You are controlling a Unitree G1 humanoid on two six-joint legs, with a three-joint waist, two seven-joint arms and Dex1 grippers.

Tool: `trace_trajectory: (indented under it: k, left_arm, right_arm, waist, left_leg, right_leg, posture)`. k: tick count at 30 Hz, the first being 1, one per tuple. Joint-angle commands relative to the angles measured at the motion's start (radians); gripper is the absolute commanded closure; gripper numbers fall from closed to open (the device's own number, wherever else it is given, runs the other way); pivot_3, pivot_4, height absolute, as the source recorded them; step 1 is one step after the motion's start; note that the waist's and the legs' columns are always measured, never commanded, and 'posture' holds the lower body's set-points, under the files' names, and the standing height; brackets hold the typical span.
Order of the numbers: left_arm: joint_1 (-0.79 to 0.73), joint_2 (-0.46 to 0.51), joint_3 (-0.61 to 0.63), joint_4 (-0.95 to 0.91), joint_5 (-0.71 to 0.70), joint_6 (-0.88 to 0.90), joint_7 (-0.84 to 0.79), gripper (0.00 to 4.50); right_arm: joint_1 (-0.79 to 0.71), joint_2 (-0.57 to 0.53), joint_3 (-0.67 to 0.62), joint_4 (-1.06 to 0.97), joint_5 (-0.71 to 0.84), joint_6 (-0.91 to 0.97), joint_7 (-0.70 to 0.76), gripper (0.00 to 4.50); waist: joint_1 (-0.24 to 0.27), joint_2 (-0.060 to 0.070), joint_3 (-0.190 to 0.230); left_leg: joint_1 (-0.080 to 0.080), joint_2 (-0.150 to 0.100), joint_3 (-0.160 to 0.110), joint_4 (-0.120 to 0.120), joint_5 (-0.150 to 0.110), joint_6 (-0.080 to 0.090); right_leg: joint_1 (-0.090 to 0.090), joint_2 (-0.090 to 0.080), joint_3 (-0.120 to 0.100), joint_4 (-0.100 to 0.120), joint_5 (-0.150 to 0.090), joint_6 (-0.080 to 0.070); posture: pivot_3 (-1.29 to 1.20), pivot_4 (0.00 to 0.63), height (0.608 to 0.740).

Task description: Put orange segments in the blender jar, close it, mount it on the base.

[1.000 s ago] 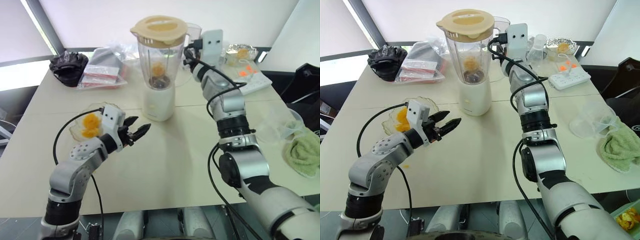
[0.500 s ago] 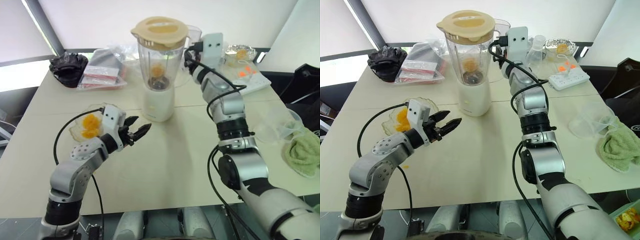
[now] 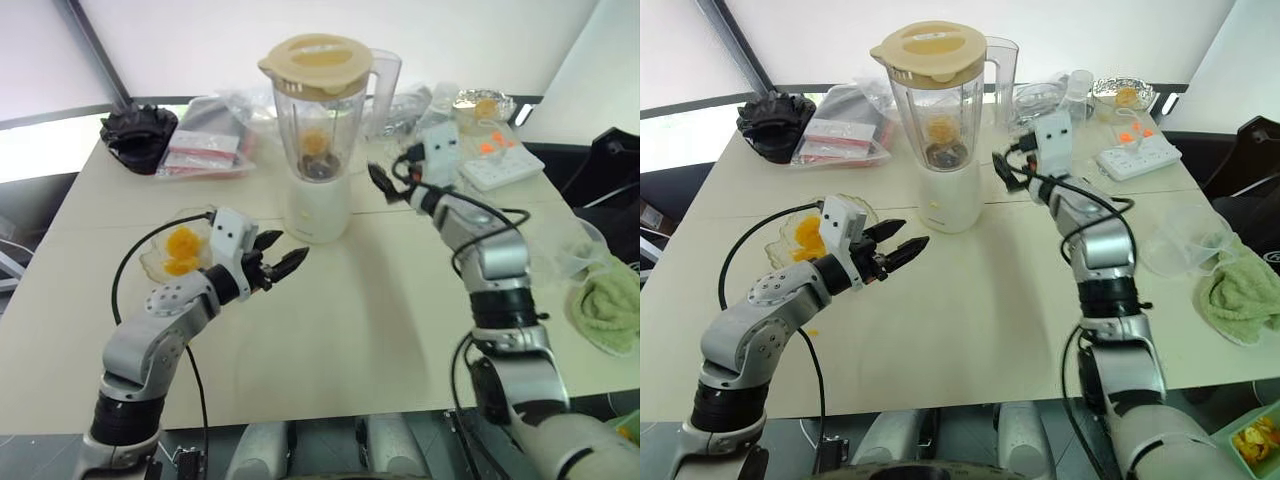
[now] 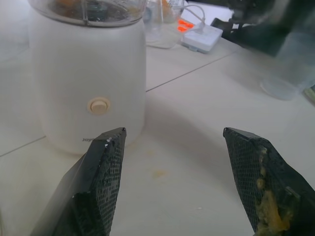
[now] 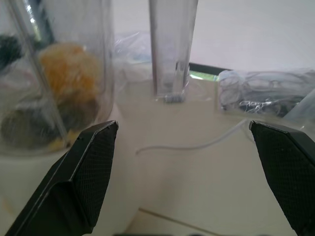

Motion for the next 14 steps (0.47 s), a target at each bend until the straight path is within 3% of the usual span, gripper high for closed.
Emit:
trace_trajectory:
  k: [1, 7, 9, 14]
  left_arm:
    - [-0.005, 0.02, 0.034, -0.012, 0.0, -0.033, -0.013, 1.24]
    - [0.038, 0.041, 0.095, -0.037, -0.005, -0.05, 0.006, 1.24]
    - [0.066, 0.033, 0.108, -0.064, 0.017, -0.063, 0.044, 1.24]
    - [0.083, 0.052, 0.179, -0.073, -0.014, -0.067, 0.047, 1.24]
  right_arm:
    - [0.04, -0.106, -0.007, -0.161, 0.075, 0.002, 0.178, 0.08]
    - [0.126, -0.284, -0.044, -0.325, 0.219, 0.075, 0.399, 0.08]
    - [0.178, -0.352, -0.117, -0.385, 0.303, 0.123, 0.464, 0.08]
    - [0.224, -0.411, -0.181, -0.472, 0.417, 0.207, 0.484, 0.08]
  waist:
    - [-0.001, 0.0, 0.0]
    - [-0.005, -0.001, 0.0]
    - [0.002, -0.001, 0.001]
    - [0.007, -0.002, 0.001]
  left_leg:
    - [0.0, 0.0, 0.0, 0.0, 0.0, 0.0]
    - [0.0, 0.001, 0.0, 0.0, 0.0, 0.0]
    - [0.001, 0.002, 0.0, 0.0, 0.0, 0.0]
    - [-0.003, 0.003, -0.001, 0.002, 0.0, 0.0]
  right_leg:
    - [0.0, 0.0, 0.0, 0.0, 0.0, 0.0]
    - [0.0, 0.001, 0.0, -0.001, 0.0, 0.0]
    - [0.001, 0.001, 0.0, -0.001, 0.0, 0.0]
    - [0.002, 0.0, -0.001, -0.008, 0.0, 0.0]
  posture:
    - [0.0, 0.15, 0.74]
    - [0.0, 0.15, 0.74]
    - [0.0, 0.15, 0.74]
    - [0.0, 0.15, 0.74]
